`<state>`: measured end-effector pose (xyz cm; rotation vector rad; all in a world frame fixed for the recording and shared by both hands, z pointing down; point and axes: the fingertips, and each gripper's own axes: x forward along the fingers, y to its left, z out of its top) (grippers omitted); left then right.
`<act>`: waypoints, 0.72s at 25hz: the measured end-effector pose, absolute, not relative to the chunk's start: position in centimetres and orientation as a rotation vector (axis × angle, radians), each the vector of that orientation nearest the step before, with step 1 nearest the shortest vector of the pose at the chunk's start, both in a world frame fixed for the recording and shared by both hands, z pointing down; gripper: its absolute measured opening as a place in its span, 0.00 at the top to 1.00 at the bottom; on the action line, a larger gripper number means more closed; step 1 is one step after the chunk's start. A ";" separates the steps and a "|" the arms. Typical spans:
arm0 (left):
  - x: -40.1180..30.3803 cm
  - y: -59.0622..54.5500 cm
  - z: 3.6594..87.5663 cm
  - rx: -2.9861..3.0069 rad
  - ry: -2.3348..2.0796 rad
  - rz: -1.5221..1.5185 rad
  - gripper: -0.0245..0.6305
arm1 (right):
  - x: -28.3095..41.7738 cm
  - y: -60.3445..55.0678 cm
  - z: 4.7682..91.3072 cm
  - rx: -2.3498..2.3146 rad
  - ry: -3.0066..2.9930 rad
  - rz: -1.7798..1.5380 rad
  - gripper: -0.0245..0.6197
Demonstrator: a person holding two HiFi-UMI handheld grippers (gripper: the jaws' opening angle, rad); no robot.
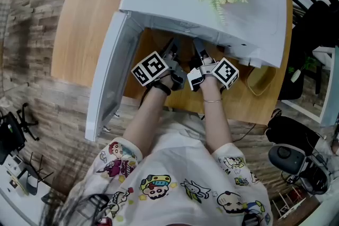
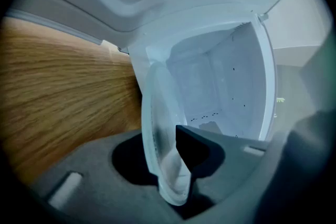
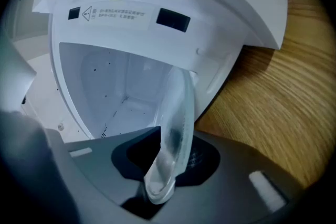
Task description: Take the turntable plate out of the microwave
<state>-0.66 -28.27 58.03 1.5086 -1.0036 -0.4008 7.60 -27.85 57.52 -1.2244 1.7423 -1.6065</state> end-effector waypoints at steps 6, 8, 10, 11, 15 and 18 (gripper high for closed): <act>-0.5 -28.3 57.6 1.531 -0.983 -0.409 0.86 | 7.7 -27.7 57.7 -1.227 1.728 -1.607 0.85; -0.5 -28.3 57.6 1.530 -0.970 -0.410 0.87 | 7.7 -27.6 57.7 -1.227 1.719 -1.601 0.85; -0.5 -28.3 57.6 1.532 -0.960 -0.407 0.87 | 7.7 -27.6 57.6 -1.220 1.708 -1.595 0.86; -0.6 -28.3 57.5 1.536 -0.957 -0.405 0.87 | 7.6 -27.6 57.5 -1.213 1.704 -1.591 0.86; -0.6 -27.9 57.2 1.550 -0.941 -0.394 0.88 | 7.6 -27.1 57.2 -1.207 1.697 -1.570 0.86; -0.9 -27.5 57.0 1.566 -0.933 -0.382 0.88 | 7.2 -26.6 56.8 -1.191 1.696 -1.545 0.86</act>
